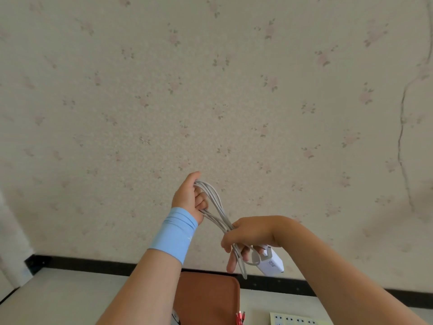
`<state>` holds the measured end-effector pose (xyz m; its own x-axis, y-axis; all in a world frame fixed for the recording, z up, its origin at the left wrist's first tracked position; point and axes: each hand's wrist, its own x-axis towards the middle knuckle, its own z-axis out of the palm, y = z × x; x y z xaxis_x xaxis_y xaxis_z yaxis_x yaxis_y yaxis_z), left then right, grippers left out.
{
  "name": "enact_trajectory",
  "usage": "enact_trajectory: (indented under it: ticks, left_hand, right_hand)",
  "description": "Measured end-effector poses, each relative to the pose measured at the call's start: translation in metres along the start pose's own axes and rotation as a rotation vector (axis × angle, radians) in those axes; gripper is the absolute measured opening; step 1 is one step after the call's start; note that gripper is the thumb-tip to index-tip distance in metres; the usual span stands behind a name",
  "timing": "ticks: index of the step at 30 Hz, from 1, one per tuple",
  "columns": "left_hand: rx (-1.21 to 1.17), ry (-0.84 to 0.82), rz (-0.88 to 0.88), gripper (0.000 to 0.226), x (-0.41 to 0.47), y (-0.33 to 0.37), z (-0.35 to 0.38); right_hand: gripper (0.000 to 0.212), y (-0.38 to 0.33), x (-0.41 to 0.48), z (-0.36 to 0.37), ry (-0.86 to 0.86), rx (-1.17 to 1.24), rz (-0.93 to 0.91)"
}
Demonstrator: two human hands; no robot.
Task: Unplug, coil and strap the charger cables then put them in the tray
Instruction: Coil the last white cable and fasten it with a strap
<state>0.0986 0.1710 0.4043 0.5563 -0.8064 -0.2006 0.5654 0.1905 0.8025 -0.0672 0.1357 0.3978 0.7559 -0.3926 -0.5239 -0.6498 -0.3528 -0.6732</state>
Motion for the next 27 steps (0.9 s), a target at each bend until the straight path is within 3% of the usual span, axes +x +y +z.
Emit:
enact_trajectory:
  ticks: [3, 10, 16, 21, 27]
  left_hand:
    - [0.133, 0.036, 0.105, 0.027, -0.001, 0.004, 0.002]
    - [0.125, 0.077, 0.151, 0.018, 0.002, 0.003, 0.000]
    - [-0.052, 0.038, -0.041, 0.017, 0.005, 0.005, -0.005]
    - [-0.005, 0.045, 0.013, 0.017, 0.003, 0.011, -0.006]
    - [0.120, 0.122, 0.076, 0.024, 0.000, 0.011, -0.005]
  right_hand:
    - [0.017, -0.001, -0.005, 0.001, 0.018, -0.015, -0.025]
    - [0.041, 0.005, -0.003, -0.002, 0.106, -0.044, -0.078]
    - [0.037, 0.007, -0.012, -0.004, 0.094, -0.011, -0.155]
    - [0.027, 0.015, -0.007, -0.010, 0.170, 0.238, -0.207]
    - [0.016, 0.021, -0.012, -0.021, 0.174, 0.229, -0.253]
